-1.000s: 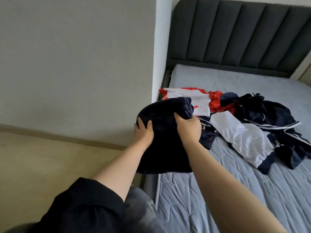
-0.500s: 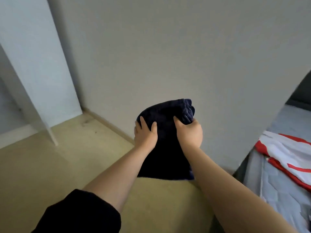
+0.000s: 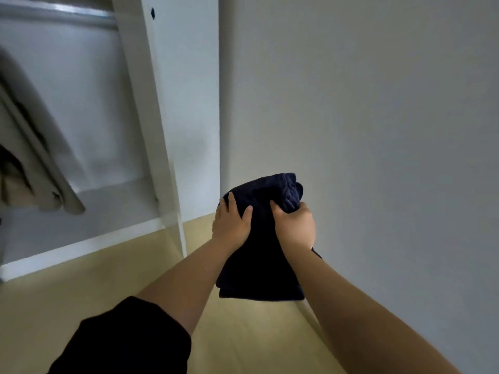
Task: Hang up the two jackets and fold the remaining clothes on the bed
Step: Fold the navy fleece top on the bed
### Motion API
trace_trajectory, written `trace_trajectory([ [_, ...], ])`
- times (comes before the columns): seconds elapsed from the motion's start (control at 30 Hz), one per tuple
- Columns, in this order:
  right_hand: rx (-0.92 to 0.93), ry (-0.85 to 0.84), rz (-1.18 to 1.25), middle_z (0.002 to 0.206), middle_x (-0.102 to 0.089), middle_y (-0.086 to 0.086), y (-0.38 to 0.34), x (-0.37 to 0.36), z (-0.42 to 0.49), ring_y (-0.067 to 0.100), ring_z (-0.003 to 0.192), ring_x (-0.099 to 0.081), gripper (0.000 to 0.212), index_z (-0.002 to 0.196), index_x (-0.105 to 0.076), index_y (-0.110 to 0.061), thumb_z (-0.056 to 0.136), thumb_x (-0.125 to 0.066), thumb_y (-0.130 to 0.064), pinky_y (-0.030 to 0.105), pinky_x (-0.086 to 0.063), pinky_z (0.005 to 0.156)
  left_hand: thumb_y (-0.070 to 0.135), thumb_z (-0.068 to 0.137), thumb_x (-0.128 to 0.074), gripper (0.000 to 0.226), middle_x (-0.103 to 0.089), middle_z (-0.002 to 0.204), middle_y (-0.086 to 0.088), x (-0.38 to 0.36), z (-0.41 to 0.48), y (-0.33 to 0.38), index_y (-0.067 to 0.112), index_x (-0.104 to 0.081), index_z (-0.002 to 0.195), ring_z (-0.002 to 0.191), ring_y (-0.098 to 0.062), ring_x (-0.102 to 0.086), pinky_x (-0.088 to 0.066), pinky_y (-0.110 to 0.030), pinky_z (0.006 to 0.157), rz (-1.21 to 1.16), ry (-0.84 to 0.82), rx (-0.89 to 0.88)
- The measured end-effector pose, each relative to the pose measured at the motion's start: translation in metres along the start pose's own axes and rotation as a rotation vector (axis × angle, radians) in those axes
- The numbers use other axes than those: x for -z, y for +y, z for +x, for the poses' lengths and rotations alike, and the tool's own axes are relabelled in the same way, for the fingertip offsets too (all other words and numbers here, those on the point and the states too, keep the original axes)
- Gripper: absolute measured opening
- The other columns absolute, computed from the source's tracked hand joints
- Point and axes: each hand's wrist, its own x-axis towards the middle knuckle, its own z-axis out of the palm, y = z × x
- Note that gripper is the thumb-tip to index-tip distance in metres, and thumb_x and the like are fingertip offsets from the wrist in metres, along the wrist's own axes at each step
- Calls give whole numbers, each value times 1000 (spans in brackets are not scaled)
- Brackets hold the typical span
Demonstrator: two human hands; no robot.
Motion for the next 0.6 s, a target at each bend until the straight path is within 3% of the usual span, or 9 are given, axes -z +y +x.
trace_trajectory([
  [0.07,58,-46,-5,70,-59,-8,-71,-6,-1,9,62,-57,36,85,-53,-21,76,-62,-54,24,-40,53,45,99,-29,66,-7,157,-11,66,15,20,13,-2,151,144,-27,-14,-18,-44,116,20,32,16],
  [0.2,156,-107,28,70,-57,-9,-217,-19,-8,8,63,-55,35,83,-52,-21,77,-62,-54,27,-44,60,49,99,-27,69,-2,159,-9,205,39,63,15,2,151,145,-27,-10,-15,-44,117,65,111,52],
  [0.33,233,-163,87,73,-58,-9,-344,-36,-24,9,66,-57,36,85,-53,-21,76,-62,-55,29,-46,63,49,98,-27,68,-8,158,-9,331,56,93,17,-1,152,143,-28,-16,-20,-45,115,75,242,36],
  [0.6,279,-277,314,73,-58,-9,-490,-102,-39,8,66,-55,33,85,-54,-22,78,-63,-52,27,-43,60,46,99,-32,65,-8,158,-10,501,93,84,19,-5,151,143,-27,-15,-17,-41,117,176,462,-15],
])
